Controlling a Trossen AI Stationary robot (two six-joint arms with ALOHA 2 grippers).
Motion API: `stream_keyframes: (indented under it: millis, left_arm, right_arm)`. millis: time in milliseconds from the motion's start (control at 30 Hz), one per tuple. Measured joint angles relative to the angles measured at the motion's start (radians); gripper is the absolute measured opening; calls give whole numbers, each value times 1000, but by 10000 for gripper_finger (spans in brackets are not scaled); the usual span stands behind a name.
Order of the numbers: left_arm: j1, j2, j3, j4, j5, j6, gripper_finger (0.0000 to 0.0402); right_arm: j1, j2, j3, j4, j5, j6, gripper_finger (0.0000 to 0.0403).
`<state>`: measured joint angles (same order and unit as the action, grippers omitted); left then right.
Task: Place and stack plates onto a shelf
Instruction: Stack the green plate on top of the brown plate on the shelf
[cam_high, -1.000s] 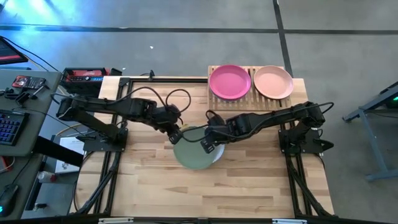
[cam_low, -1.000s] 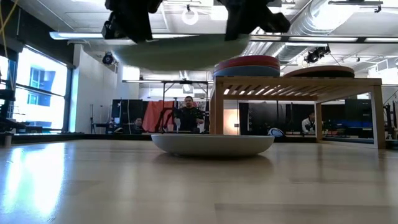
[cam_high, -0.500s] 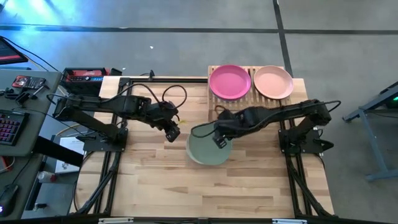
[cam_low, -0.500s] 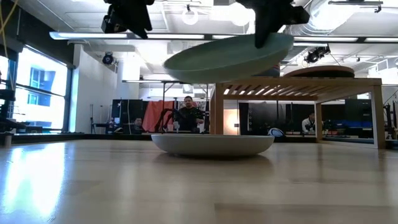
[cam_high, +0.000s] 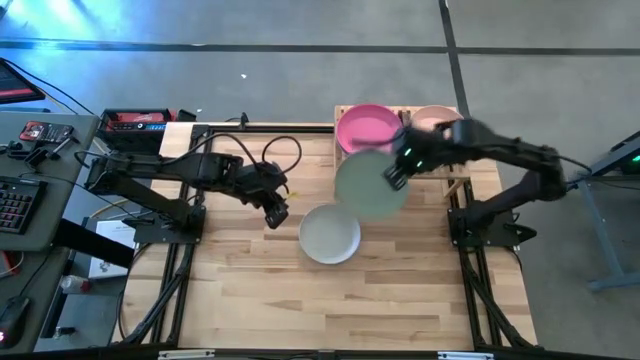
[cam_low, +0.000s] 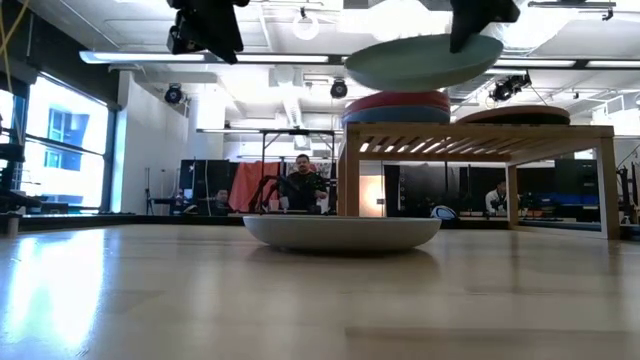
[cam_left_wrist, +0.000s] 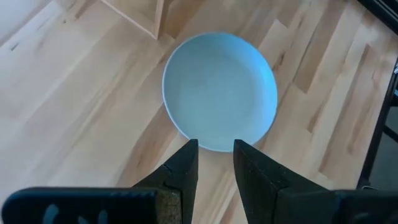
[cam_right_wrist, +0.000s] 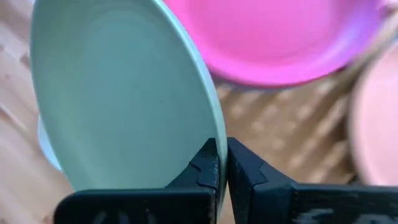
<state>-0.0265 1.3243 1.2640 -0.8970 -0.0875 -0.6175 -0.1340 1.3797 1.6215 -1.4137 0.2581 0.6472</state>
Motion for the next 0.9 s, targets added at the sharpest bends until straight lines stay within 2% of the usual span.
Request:
stream_keyframes:
  millis: [267, 433, 633, 900]
  left_arm:
    - [55, 0, 0, 2, -3, 14, 90]
    - [107, 0, 0, 4, -3, 39, 90]
    - [190, 0, 0, 5, -12, 100, 90]
    - [290, 0, 0, 5, -39, 240, 90]
  right_arm:
    - [-323, -159, 0, 2, -54, -217, 0]
    - [-507, -208, 0, 3, -78, -287, 0]
    - [-661, -232, 0, 3, -103, -284, 0]
    - [-778, -237, 0, -2, -75, -197, 0]
